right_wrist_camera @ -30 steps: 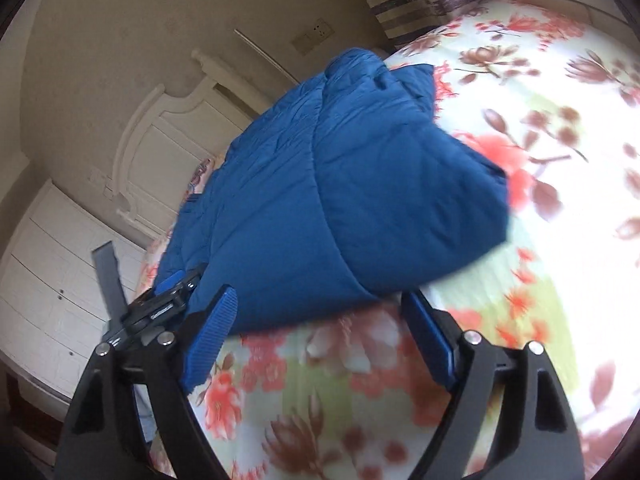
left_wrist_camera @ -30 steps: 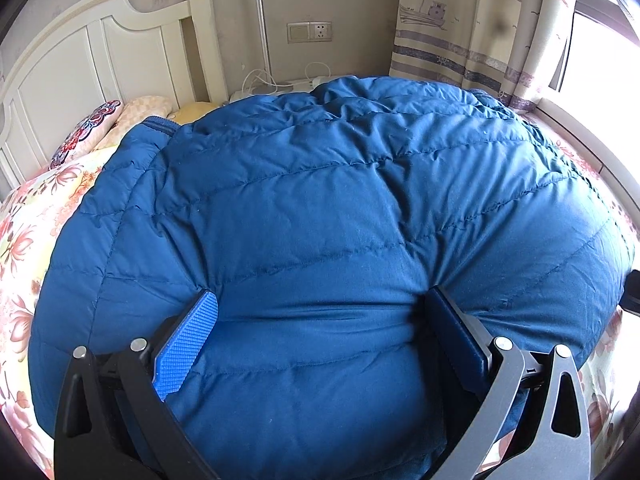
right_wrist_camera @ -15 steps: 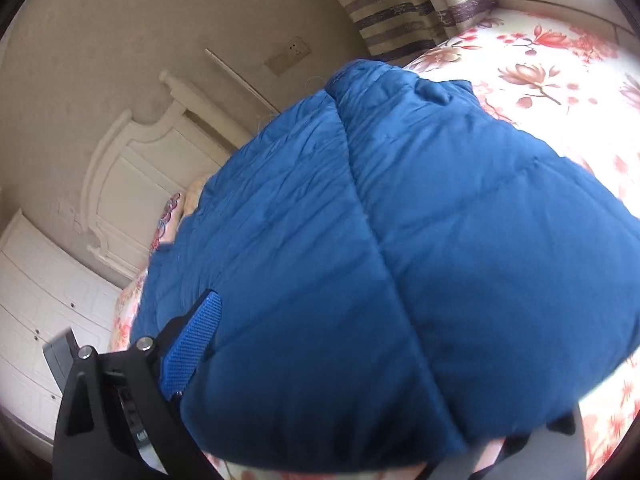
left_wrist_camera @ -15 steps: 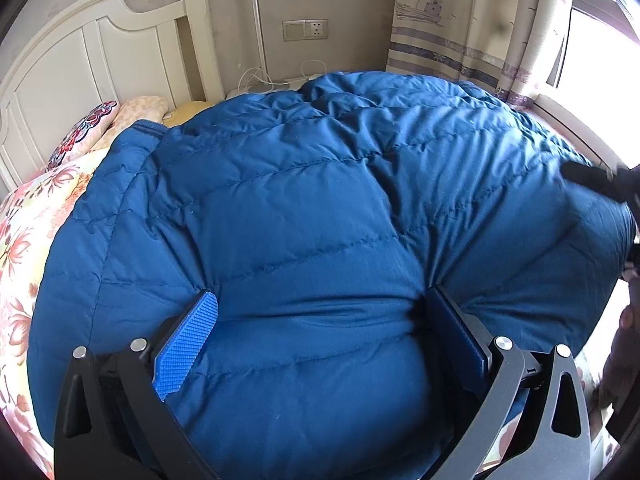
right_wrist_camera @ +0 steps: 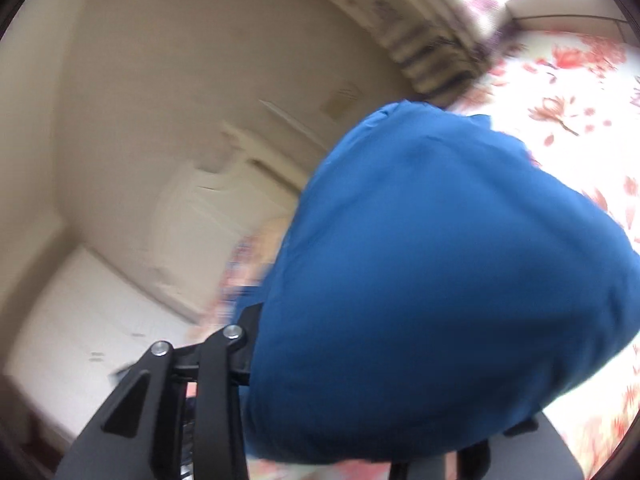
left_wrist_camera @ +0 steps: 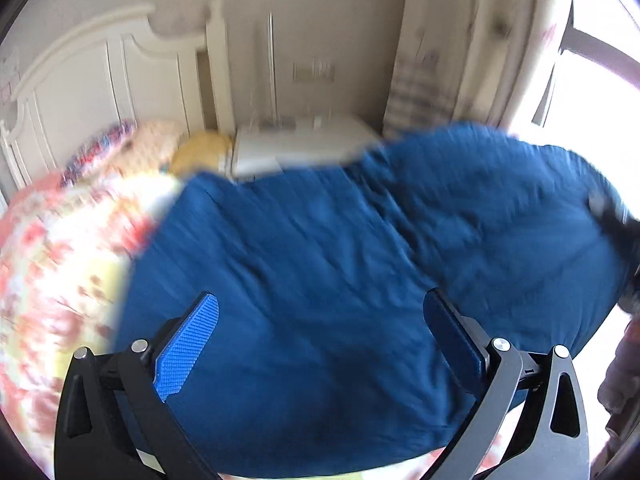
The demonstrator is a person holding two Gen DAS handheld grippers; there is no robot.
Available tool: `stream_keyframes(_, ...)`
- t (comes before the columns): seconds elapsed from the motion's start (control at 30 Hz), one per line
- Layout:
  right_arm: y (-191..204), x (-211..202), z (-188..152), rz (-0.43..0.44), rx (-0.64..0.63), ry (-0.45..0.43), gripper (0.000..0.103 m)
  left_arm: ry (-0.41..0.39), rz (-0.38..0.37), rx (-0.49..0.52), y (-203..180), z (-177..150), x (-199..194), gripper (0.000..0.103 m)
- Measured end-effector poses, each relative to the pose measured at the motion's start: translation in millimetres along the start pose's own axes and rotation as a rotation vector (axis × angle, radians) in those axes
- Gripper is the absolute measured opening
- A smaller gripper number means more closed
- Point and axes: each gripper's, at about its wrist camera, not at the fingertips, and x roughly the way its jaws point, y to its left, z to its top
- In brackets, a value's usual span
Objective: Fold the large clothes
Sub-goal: 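Grasp the jacket hem with the right gripper and fold it toward the collar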
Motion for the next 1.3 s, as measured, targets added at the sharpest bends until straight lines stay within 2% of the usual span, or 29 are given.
stream_keyframes(0.03, 2, -22, 0, 0.053, 0.018, -0.009, 0.033, -0.016, -0.017, 0.024, -3, 8, -20, 0.099)
stream_keyframes(0.1, -1, -57, 2, 0.095, 0.007, -0.018, 0.033, -0.02, -0.011, 0.089, -15, 19, -41, 0.099)
stream_keyframes(0.2, -23, -111, 6, 0.069, -0.01, -0.008, 0.033, -0.012, -0.039, 0.184, -54, 26, -47, 0.099)
stream_keyframes(0.27, -44, -137, 4, -0.019, -0.003, -0.009, 0.034, 0.02, -0.033, 0.239, -92, 23, -27, 0.099)
stream_keyframes(0.33, -68, -151, -4, -0.067, 0.054, -0.012, 0.034, 0.086, 0.048, 0.308, -127, 12, 14, 0.099)
stream_keyframes(0.4, -81, -156, -11, -0.086, 0.067, -0.009, 0.034, 0.153, 0.115, 0.35, -147, -6, 56, 0.099)
stream_keyframes(0.43, -82, -156, -13, -0.097, 0.057, -0.008, 0.034, 0.186, 0.126, 0.342, -150, -21, 80, 0.099)
stream_keyframes(0.53, -69, -153, -12, -0.151, -0.001, -0.003, 0.035, 0.16, 0.099, 0.298, -142, -24, 79, 0.099)
stream_keyframes(0.6, -57, -151, -11, -0.197, -0.046, -0.009, 0.035, 0.156, 0.016, 0.242, -127, -19, 66, 0.099)
stream_keyframes(0.63, -46, -149, -11, -0.238, -0.081, -0.023, 0.035, 0.135, -0.047, 0.174, -108, -14, 52, 0.099)
stream_keyframes(0.7, -11, -145, -14, -0.335, -0.23, -0.064, 0.035, 0.076, -0.171, 0.017, -66, -3, 23, 0.099)
stream_keyframes(0.73, 13, -139, -18, -0.37, -0.326, -0.081, 0.035, 0.035, -0.259, -0.09, -31, 5, 4, 0.099)
stream_keyframes(0.8, 76, -119, -32, -0.424, -0.587, -0.092, 0.034, -0.019, -0.366, -0.236, 18, 13, -22, 0.099)
stream_keyframes(0.87, 135, -88, -57, -0.457, -0.862, -0.062, 0.035, -0.046, -0.559, -0.388, 70, 19, -41, 0.099)
stream_keyframes(0.93, 182, -47, -98, -0.496, -1.155, 0.02, 0.035, -0.072, -0.675, -0.498, 111, 13, -54, 0.099)
stream_keyframes(1.03, 208, 9, -167, -0.528, -1.502, 0.189, 0.037, -0.063, -0.713, -0.534, 138, 0, -57, 0.099)
stream_keyframes(1.07, 204, 32, -199, -0.524, -1.625, 0.284, 0.039, -0.042, -0.724, -0.548, 143, -8, -53, 0.099)
stream_keyframes(1.13, 185, 62, -244, -0.51, -1.769, 0.424, 0.046, 0.038, -0.736, -0.601, 152, -29, -37, 0.099)
stream_keyframes(1.17, 174, 71, -263, -0.509, -1.838, 0.43, 0.048, 0.08, -0.73, -0.625, 155, -38, -28, 0.099)
stream_keyframes(1.2, 168, 75, -274, -0.52, -1.889, 0.399, 0.048, 0.114, -0.726, -0.642, 156, -46, -19, 0.099)
stream_keyframes(1.23, 164, 78, -278, -0.535, -1.892, 0.377, 0.048, 0.145, -0.739, -0.658, 156, -55, -11, 0.099)
stream_keyframes(1.3, 165, 72, -264, -0.497, -1.811, 0.362, 0.046, 0.168, -0.793, -0.667, 154, -61, -3, 0.099)
